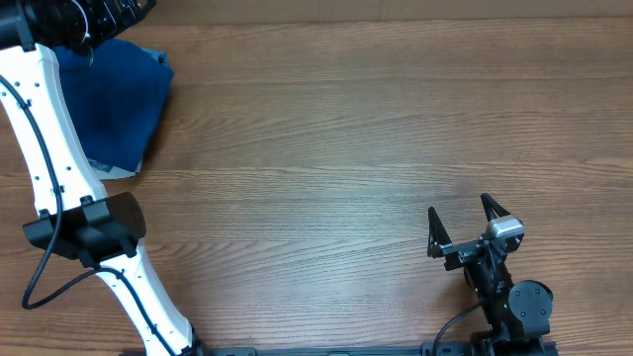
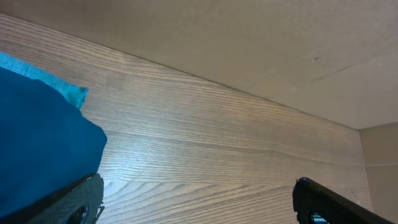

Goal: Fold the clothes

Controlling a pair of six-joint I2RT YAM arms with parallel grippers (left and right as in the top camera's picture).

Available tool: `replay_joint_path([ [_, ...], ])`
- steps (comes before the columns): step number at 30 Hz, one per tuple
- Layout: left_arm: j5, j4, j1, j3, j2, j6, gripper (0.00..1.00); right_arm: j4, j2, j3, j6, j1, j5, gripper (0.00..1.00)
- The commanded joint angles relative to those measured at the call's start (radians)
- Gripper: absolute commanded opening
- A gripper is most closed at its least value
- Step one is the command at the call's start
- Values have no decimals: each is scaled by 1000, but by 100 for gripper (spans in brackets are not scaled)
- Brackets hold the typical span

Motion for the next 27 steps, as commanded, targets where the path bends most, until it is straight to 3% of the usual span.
replay_joint_path([
  [1,14,0,0,15,-21,-12,100,5,-6,-10,1,5,13,100],
  [20,-25,-2,11,16,-31,-13,100,5,-6,-10,1,5,13,100],
  [24,-69,-155,94,16,-216,-12,100,5,-6,-10,1,5,13,100],
  [27,-121,-243,186,16,-494,-12,100,5,-6,-10,1,5,13,100],
])
